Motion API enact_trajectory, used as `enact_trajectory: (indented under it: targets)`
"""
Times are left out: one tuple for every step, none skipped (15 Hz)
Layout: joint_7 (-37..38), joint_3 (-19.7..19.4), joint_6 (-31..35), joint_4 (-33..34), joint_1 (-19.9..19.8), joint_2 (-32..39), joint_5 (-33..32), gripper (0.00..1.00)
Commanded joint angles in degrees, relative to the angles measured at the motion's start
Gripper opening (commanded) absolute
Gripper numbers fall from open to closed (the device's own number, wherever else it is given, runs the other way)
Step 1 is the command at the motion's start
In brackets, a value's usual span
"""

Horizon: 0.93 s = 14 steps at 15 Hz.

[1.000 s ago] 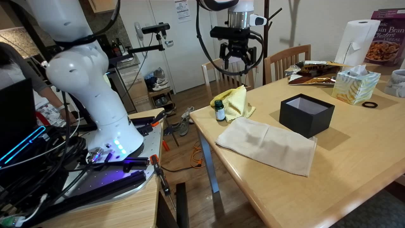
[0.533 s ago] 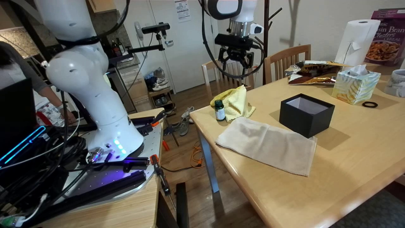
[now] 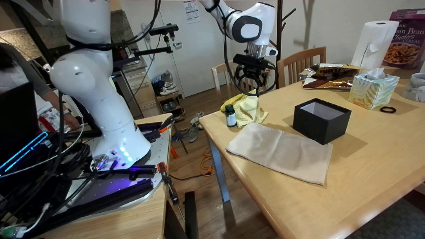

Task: Pick up the yellow towel and place it in the black box.

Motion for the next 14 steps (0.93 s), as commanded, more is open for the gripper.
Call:
enact_trajectory:
  targets:
    - [11.60, -0.06, -4.31, 5.31, 1.93, 4.20, -4.56, 1.00]
    - [13.06, 0.53, -5.28, 6.30, 1.93, 5.02, -4.73, 1.00]
    - [14.94, 0.87, -6.12, 7.04, 2.23, 5.44, -5.11, 1.00]
    - [17.02, 1.01, -7.29, 7.80, 2.67, 5.53, -5.03, 1.00]
    - [18.56, 1.22, -8.36, 8.27, 2.94, 5.61, -4.68, 1.00]
    - [20.22, 1.33, -7.98, 8.06, 3.29, 5.24, -4.39, 1.00]
    - [21.90, 1.40, -7.10, 7.54, 3.62, 4.71, -4.28, 1.00]
    - [23.40, 1.27, -6.25, 7.42, 4.10, 4.50, -4.73, 1.00]
    - [24.12, 1.28, -4.90, 7.10, 4.52, 4.41, -5.28, 1.00]
    - [25.11, 1.16, -4.04, 7.04, 4.91, 4.60, -5.61, 1.00]
    - [25.25, 1.25, -3.14, 6.90, 5.12, 4.79, -5.89, 1.00]
    - [25.22, 1.38, -2.36, 6.83, 5.17, 5.07, -6.00, 1.00]
    - [25.02, 1.53, -2.00, 6.82, 5.15, 5.33, -6.00, 1.00]
    - [24.59, 1.63, -1.09, 6.42, 5.12, 5.57, -6.05, 1.00]
